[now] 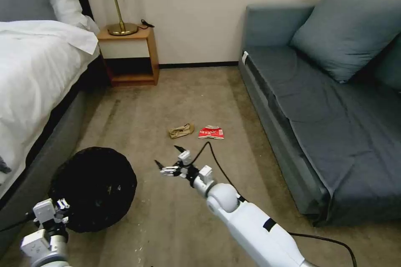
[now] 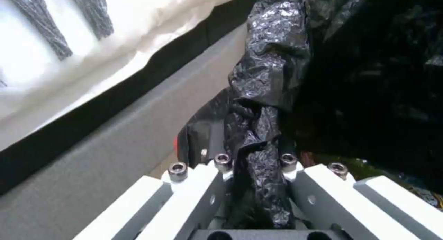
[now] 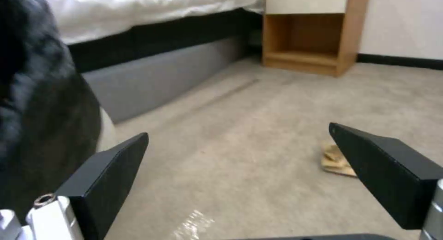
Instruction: Pick up the trash bin, then pick up the garbage on the floor and place it into the trash bin.
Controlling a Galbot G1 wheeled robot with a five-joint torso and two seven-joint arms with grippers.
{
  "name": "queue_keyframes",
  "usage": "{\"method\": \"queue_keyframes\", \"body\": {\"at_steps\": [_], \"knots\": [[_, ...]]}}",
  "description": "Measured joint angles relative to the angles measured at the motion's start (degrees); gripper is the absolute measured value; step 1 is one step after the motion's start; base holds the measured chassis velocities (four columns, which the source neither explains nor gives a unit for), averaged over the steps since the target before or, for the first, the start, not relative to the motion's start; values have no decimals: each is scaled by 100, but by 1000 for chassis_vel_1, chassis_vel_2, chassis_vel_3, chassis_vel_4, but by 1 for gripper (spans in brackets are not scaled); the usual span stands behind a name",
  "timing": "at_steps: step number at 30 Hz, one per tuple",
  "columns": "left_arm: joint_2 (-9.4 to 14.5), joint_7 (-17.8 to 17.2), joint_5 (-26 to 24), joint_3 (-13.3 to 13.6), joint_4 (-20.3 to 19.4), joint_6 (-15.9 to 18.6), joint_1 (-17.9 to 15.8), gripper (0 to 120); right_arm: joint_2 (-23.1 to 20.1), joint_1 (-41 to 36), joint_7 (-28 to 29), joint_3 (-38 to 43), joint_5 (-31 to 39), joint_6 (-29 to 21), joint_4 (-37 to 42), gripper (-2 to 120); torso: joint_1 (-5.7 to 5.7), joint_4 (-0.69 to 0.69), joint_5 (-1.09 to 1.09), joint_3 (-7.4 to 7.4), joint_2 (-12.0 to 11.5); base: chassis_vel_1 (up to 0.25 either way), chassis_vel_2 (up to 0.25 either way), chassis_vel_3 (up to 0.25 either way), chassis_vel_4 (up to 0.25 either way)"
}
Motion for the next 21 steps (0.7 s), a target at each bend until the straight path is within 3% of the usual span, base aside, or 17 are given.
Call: {"method": "queue_keyframes", "body": {"at_steps": [21], "knots": [[64, -16, -126, -23, -76, -48, 146, 3, 123, 220, 100, 8, 85, 119, -249, 100, 0, 1, -1, 0, 0, 0, 0, 0, 0]]}}
